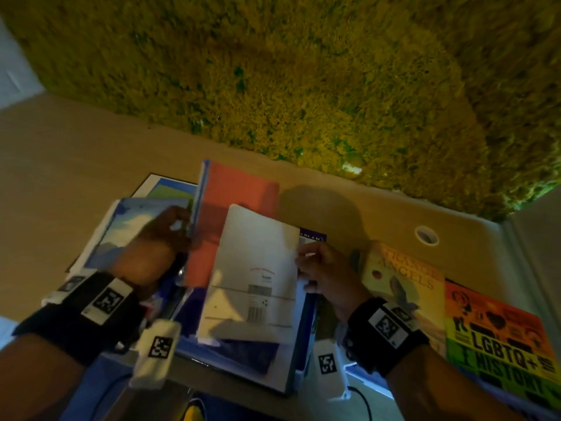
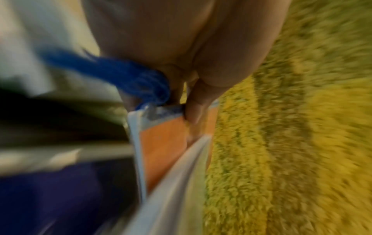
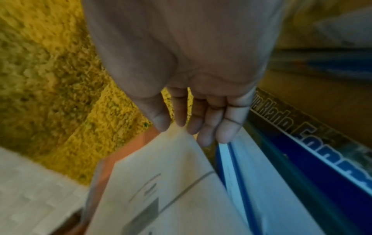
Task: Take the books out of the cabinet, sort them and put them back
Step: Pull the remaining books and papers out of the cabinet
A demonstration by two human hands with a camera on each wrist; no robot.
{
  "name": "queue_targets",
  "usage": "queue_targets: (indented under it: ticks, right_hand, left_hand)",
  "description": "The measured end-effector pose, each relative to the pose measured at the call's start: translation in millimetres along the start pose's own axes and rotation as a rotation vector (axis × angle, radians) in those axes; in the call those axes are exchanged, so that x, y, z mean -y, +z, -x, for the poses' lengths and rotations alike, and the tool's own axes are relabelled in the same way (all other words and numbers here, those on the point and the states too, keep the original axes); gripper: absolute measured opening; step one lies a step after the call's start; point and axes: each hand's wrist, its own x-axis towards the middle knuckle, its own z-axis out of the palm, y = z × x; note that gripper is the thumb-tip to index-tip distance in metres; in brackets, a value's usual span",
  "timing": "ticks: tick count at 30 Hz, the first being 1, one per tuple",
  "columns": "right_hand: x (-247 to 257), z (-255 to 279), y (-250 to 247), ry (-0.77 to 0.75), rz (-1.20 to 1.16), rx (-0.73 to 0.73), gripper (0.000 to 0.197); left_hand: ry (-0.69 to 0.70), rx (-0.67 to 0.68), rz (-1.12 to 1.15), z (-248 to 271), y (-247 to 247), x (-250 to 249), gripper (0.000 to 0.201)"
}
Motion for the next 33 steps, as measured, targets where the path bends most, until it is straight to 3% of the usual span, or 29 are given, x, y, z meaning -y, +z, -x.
queue_targets:
  ticks: [4,6,9,13,16,18,21,23,28,30,33]
  right_hand:
    - [-8.6,7.0,10.6,0.071,0.221,0.107,0.068]
    - [-16.3,6.8,14.9,0.04,0.241,0.101,0.079]
    - [-9.9,3.3,7.8,0.021,0.186,0.041,0.07]
    - [14.6,-2.4,-22.2,-0.113,0.247,0.064,0.027]
    - [29.4,-0.9,-40.1,-0.189,0.163,0.246,0.041]
    - [38.3,1.6,-44.1,-0.289,0.215,0.271,0.045]
    - [54.2,2.1,-49.1,-0.46,0.447,0.094,0.03]
    - [72.9,7.4,-50.5,-0.533,0.527,0.062,0.023]
    - [146.8,24.9,-43.8,-0.711,0.892,-0.003,0.031]
    - [167.2,28.7,-27.5,-0.726,1.122,0.025,0.036]
    - [158.2,23.1,15.4,-0.637,1.309,0.115,0.036]
  left_hand:
    - [0.16,-0.066,-0.044,-10.9,-10.1,-25.5,0.033]
    - [0.208,-0.108,-0.06,-11.3,-5.9,-34.9,0.038]
    - [0.257,-0.11,-0.02,-9.2,-4.3,-37.1,0.031]
    - [0.256,-0.141,0.002,-11.8,-8.5,-29.7,0.034]
    - [0.241,-0.147,-0.008,-12.3,-7.7,-22.2,0.034]
    - [0.219,-0.168,-0.012,-13.8,-10.8,-17.2,0.039]
    - [0.214,-0.207,-0.037,-15.6,-17.3,-11.0,0.045]
    - [0.23,-0.2,-0.037,-15.6,-16.9,-10.2,0.047]
    - [0.238,-0.129,0.06,-12.7,-7.4,-4.3,0.027]
    - [0.245,-0.144,0.071,-9.3,-2.6,-0.8,0.022]
    - [0.298,-0.182,0.013,-2.5,5.6,0.9,0.037]
